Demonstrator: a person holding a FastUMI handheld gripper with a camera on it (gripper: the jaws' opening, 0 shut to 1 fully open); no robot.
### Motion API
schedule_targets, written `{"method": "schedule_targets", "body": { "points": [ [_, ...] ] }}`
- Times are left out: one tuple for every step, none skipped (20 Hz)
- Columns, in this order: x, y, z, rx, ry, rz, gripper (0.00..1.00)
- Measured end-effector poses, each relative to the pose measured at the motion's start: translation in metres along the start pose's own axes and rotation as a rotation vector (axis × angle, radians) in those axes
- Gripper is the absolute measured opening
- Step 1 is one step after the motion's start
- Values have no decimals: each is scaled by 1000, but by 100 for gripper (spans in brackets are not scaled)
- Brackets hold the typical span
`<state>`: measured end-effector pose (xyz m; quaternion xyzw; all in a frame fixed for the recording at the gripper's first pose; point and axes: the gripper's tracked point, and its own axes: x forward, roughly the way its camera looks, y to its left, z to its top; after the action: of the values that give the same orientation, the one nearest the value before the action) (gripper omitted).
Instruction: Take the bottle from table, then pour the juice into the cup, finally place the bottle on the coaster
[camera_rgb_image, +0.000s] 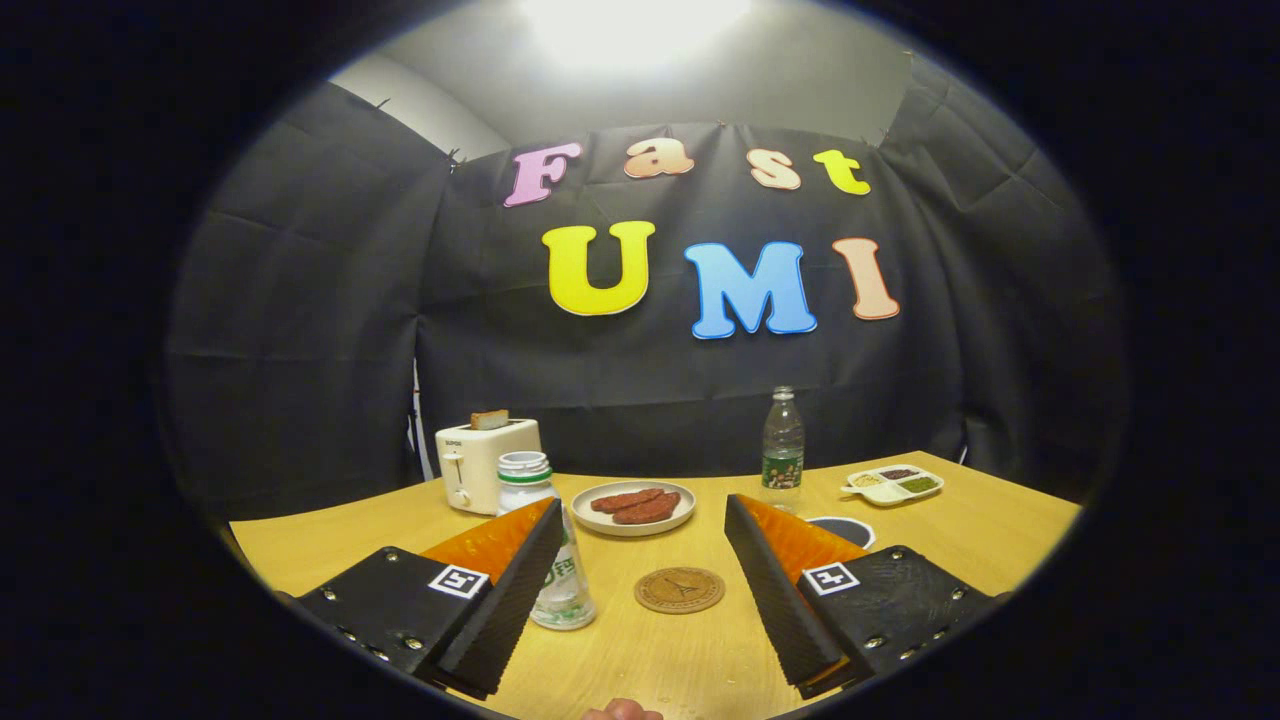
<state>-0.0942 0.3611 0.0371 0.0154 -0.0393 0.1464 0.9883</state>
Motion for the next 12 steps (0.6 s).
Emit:
{"method": "schedule_targets", "body": {
  "points": [
    [0,9,-3,-2,3,15,98],
    [2,18,-7,-8,5,28,98],
    [5,23,-10,-16,10,31,99],
    [10,28,-15,-21,18,34,98],
    [15,33,-20,-23,29,43,99],
    [20,41,-24,-24,32,56,98],
    [25,45,-28,-32,41,64,99],
    [30,47,-33,-45,49,66,98],
    [35,48,-38,-55,61,64,98],
    [41,49,-46,-61,76,65,99],
    [46,51,-50,-62,88,70,99],
    [52,55,-55,-62,95,77,99]
  ]
}}
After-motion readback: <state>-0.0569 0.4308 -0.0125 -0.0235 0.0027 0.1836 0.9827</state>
